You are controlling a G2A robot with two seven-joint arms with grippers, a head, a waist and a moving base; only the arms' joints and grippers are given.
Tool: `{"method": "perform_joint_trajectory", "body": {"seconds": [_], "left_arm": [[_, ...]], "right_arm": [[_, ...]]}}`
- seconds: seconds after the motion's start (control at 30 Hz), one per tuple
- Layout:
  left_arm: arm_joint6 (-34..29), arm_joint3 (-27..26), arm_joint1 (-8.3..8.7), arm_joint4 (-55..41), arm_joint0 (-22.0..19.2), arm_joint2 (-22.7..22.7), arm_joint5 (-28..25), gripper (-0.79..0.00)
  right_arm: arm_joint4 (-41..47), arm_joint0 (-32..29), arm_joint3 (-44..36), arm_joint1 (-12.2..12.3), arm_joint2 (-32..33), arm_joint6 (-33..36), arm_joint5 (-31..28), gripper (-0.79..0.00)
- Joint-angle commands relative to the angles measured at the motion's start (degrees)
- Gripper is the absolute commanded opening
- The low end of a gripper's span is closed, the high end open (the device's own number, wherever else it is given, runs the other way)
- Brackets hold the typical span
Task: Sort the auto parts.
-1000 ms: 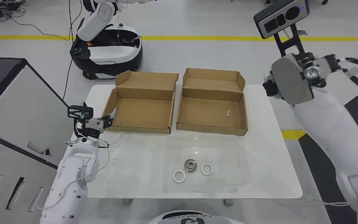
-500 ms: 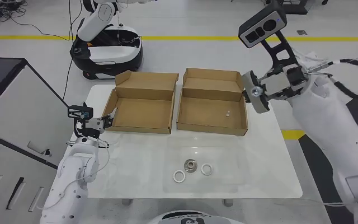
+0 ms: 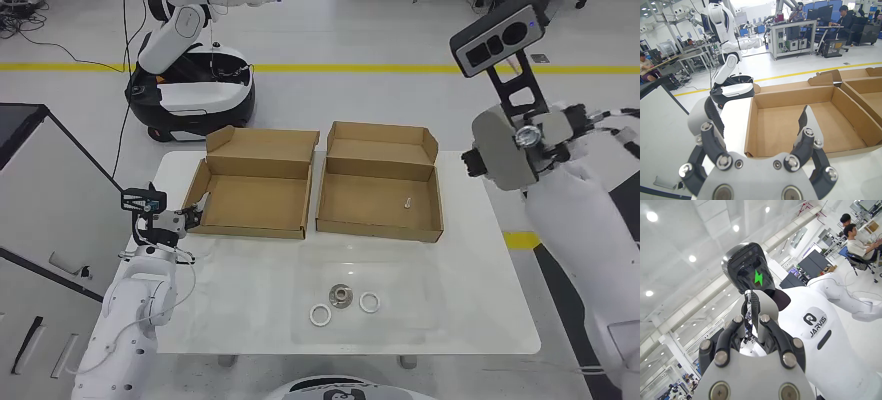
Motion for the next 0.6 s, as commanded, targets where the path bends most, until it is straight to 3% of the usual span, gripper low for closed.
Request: {"method": "perform_joint_trajectory", "body": {"seconds": [0.0, 0.57], "left_arm": [[0.00, 0.00, 0.00, 0.00, 0.00, 0.00, 0.00, 0.000], [0.00, 0.00, 0.00, 0.00, 0.00, 0.00, 0.00, 0.000]], "right_arm": [[0.61, -0.36, -0.18, -0.29, 0.31, -0.10, -0.12, -0.785], [-8.34, -3.60, -0.33, -1.44, 4.47, -0.13, 4.73, -0.785]]}}
